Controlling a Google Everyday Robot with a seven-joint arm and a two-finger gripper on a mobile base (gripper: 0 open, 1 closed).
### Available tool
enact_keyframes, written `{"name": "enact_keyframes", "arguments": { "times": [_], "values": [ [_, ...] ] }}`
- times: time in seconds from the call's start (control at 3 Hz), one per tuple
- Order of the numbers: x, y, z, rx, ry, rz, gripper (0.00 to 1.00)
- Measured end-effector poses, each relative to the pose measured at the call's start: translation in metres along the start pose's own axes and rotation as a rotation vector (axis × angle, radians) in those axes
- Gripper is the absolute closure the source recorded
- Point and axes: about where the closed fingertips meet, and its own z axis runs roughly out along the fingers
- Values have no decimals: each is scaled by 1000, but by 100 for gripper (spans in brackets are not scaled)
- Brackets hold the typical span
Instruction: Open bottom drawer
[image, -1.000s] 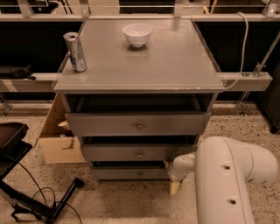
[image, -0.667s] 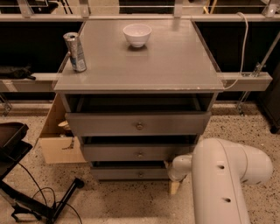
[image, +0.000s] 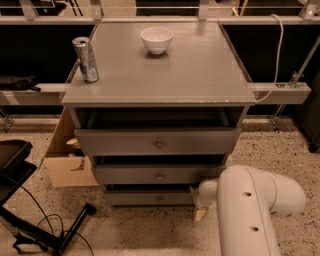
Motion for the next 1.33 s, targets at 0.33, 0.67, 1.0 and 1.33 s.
{"name": "enact_keyframes", "arguments": {
  "times": [0.33,0.67,1.0,1.33],
  "values": [
    [4,1,1,-4,7,7,41],
    [4,1,-4,-5,9,6,70],
    [3,0,-8,-5,9,6,94],
    [2,-1,-15,-5,9,6,100]
  ]
}}
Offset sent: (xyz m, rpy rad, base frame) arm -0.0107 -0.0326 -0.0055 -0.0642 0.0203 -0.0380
